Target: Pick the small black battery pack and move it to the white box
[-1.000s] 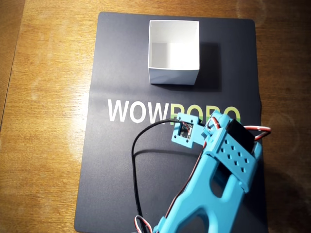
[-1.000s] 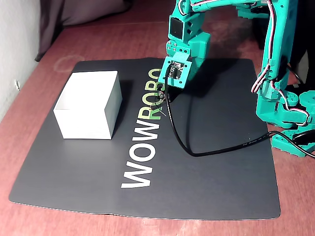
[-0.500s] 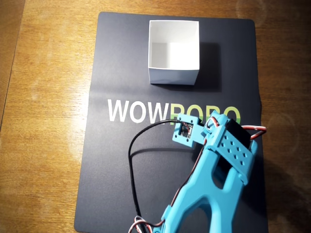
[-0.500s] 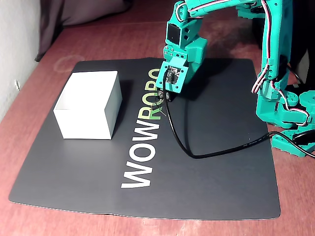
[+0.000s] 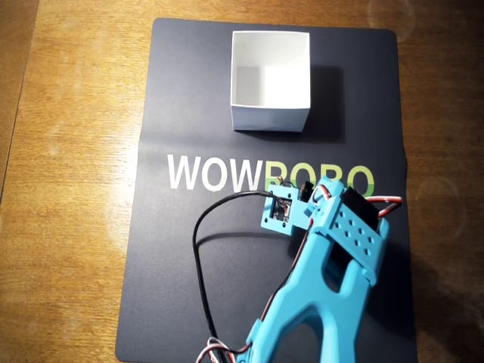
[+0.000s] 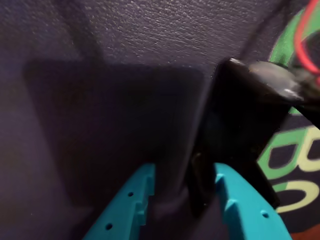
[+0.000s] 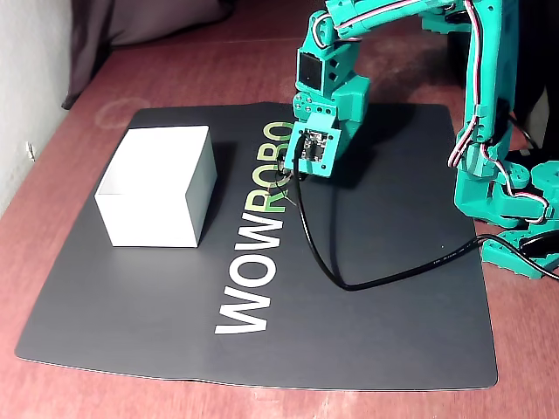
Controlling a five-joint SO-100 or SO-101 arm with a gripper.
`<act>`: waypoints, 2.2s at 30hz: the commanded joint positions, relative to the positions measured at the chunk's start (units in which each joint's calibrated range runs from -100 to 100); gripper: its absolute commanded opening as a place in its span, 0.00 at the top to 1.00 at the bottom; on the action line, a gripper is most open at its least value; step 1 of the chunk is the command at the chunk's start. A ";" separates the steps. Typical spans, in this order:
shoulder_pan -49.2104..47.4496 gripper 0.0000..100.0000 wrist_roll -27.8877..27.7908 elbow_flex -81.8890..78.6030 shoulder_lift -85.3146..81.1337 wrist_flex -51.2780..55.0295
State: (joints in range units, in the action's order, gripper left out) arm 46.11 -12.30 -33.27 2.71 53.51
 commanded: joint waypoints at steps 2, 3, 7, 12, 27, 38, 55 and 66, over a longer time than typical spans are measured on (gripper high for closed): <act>0.40 0.92 -1.31 -0.24 -0.74 0.30; 0.40 0.92 -1.31 -0.24 -0.83 0.30; 0.52 0.93 -1.26 -0.24 -1.09 0.30; 0.52 0.94 -1.26 -0.33 -1.27 0.30; 0.64 0.99 -0.93 -0.15 -1.35 0.21; 0.64 0.99 -1.21 0.57 -1.35 -0.40; 0.52 0.99 -5.12 -0.33 -5.04 0.21; 0.64 0.91 -5.12 -1.78 -5.12 0.21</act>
State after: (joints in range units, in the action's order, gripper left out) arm 46.11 -17.39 -34.18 0.34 53.69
